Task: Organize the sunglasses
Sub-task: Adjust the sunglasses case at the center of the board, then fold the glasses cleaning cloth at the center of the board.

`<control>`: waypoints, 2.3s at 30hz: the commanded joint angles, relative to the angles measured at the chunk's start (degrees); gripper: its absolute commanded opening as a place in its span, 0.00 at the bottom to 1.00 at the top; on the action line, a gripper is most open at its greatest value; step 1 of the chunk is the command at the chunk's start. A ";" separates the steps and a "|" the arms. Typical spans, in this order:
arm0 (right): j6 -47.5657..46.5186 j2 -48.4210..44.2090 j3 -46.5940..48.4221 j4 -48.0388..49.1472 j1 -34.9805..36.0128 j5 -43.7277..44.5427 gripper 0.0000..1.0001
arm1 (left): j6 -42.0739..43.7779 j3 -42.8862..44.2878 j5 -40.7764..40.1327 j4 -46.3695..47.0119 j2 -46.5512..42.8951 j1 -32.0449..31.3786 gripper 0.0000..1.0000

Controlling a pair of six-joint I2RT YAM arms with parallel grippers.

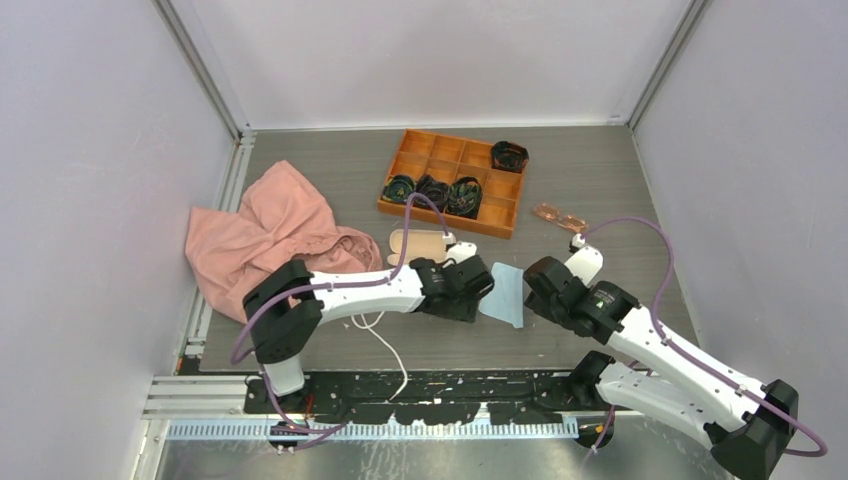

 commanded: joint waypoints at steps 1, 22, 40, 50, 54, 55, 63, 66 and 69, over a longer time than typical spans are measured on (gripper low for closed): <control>-0.29 0.47 0.55 1.62 -0.12 1.39 0.43 | -4.41 3.20 1.60 4.00 1.70 0.93 0.61; 1.23 -5.31 0.44 -3.63 -0.23 3.59 0.43 | -10.52 12.44 10.10 7.50 16.28 0.87 0.43; -1.44 -1.10 -2.20 2.23 -0.17 -4.23 0.43 | -8.72 10.05 9.27 9.07 15.06 1.58 0.01; -1.96 7.61 -5.46 14.31 1.89 -12.59 0.39 | -10.34 -5.65 12.61 16.48 3.48 1.75 0.00; 0.12 8.13 -7.44 19.09 5.04 -13.85 0.38 | -11.65 -9.40 15.72 20.82 1.92 2.01 0.01; 0.84 8.05 -7.77 19.77 6.38 -13.59 0.38 | -11.81 -9.56 15.99 21.50 2.12 2.02 0.01; 4.14 12.13 -9.11 27.89 9.47 -13.76 0.37 | -14.26 -12.92 21.72 29.48 2.73 2.61 0.01; 6.12 14.12 -10.66 31.68 9.40 -13.54 0.35 | -15.42 -15.17 22.53 32.07 2.34 2.83 0.01; 7.23 17.48 -11.13 32.30 9.40 -12.58 0.34 | -16.05 -16.61 22.70 33.36 1.71 2.90 0.01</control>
